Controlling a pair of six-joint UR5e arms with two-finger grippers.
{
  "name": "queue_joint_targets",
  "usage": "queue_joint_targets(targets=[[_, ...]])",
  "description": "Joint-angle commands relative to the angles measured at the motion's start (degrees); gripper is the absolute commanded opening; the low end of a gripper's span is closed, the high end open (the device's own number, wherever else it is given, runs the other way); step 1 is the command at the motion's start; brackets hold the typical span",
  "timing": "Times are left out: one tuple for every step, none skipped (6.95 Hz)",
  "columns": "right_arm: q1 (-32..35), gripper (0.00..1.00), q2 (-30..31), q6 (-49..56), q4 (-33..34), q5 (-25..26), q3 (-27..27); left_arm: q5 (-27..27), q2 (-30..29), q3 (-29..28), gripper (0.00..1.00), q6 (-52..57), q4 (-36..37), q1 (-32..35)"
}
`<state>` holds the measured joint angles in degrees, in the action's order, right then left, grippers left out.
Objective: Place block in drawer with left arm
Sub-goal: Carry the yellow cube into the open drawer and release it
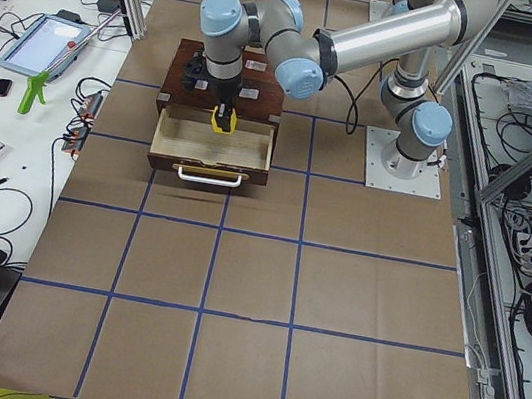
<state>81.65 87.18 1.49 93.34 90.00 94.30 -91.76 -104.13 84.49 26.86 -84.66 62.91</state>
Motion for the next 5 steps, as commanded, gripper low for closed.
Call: queue_joint_targets(targets=[[0.0, 1.0, 0.0, 0.0, 0.0, 0.0, 0.0, 1.1, -1.4, 0.9, 0.24, -2.3, 0.6, 0.6], [0.0, 1.0, 0.0, -0.1, 0.0, 0.0, 0.0, 1.1, -2.8, 0.8, 0.24, -2.3, 1.2, 0.6], [0.0, 1.0, -0.1, -0.1, 0.0, 0.0, 0.0, 1.1, -3.9, 0.8, 0.24, -2.3, 1.6, 0.6], [0.0, 1.0, 0.0, 0.0, 0.0, 0.0, 0.0, 1.1, -4.4, 0.8, 0.28, -2.2, 1.6, 0.6], [0.0, 1.0, -0.1, 0.0, 0.0, 0.0, 0.0, 1.1, -5.4, 0.8, 0.37, -2.0, 1.6, 0.6]])
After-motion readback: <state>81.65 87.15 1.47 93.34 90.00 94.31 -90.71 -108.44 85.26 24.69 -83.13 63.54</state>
